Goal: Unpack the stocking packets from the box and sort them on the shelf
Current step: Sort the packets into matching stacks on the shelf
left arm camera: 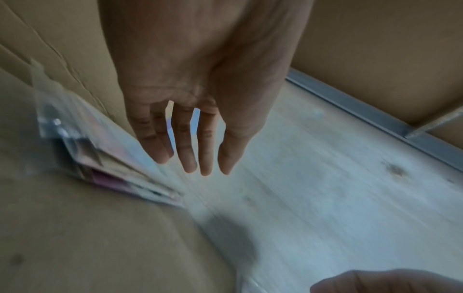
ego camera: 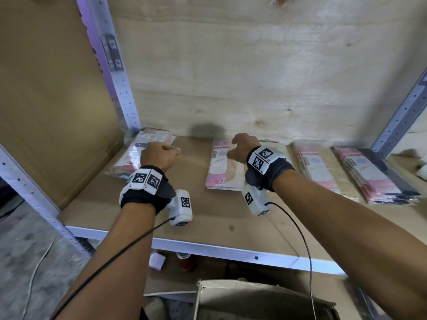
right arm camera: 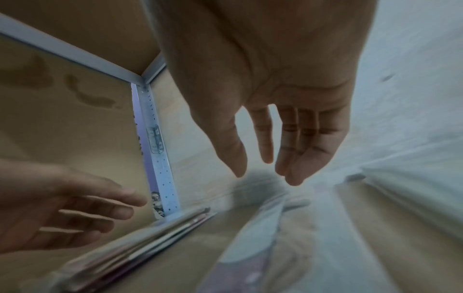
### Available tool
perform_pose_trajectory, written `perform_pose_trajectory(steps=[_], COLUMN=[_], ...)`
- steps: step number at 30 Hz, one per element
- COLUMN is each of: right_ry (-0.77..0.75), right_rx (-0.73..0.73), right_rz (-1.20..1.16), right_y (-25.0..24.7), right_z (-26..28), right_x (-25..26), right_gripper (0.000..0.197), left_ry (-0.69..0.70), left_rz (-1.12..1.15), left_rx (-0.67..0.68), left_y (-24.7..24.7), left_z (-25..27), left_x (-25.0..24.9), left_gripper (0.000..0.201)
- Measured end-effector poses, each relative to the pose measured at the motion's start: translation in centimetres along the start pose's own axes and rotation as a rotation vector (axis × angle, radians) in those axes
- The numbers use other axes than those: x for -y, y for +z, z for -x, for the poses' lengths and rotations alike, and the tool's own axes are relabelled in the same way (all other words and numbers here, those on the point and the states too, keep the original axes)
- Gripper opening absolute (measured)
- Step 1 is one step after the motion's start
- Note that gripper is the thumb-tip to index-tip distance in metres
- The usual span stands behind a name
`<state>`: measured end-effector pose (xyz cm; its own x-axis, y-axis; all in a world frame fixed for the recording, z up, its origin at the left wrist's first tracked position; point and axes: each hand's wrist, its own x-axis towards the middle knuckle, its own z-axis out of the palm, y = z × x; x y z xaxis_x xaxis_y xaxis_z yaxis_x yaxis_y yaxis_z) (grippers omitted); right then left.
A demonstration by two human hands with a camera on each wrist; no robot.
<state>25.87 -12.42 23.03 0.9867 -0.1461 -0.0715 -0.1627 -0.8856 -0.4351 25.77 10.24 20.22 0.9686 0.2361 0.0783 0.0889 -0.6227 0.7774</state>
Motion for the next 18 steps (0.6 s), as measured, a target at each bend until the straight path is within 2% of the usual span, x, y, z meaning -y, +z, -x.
perform_pose_trajectory(steps=[2,4,6,9,12,16,18], right_ry=[-0.064,-0.113,-0.138,-0.129,-0.1,-0.05,-0.038], right_rx=[0.017,0.091,0.172,0.294,0.415,0.501,0.506], right_rz=[-0.033,-0.169,-0.325,-0.55,-0.715,-0.854,-0.866], right_y=[0.3,1.4,3.0,5.4,7.5,9.8,10.5], right_z=[0.2,0.2,0.0,0.1,0.6,1.3,1.5], right_x=[1.8,3.7,5.6,8.2,10.7,12.8,13.2], right_gripper=[0.035,0.023,0.021,0.018,0.015,0.01,0.013], left_ry=[0.005,-0.029,-0.077,-0.16,-0.154,-0.12,-0.11], left_rz=[-0.007,0.027,0.064,0.09,0.039,-0.003,-0.045], left_rx=[-0.083,-0.122,-0.079,-0.001,0.076,0.133,0.145], left_y=[-1.9,-3.4,-4.6,-5.9,-6.6,-6.5,-6.6], left_z=[-0.6,-1.3,-1.8,-2.2,-2.4,-1.9,-1.7], left_x=[1.1,2.4,3.8,5.2,6.3,7.6,7.8], left_gripper=[0.022,0.022,0.022,0.039,0.051,0.042,0.038])
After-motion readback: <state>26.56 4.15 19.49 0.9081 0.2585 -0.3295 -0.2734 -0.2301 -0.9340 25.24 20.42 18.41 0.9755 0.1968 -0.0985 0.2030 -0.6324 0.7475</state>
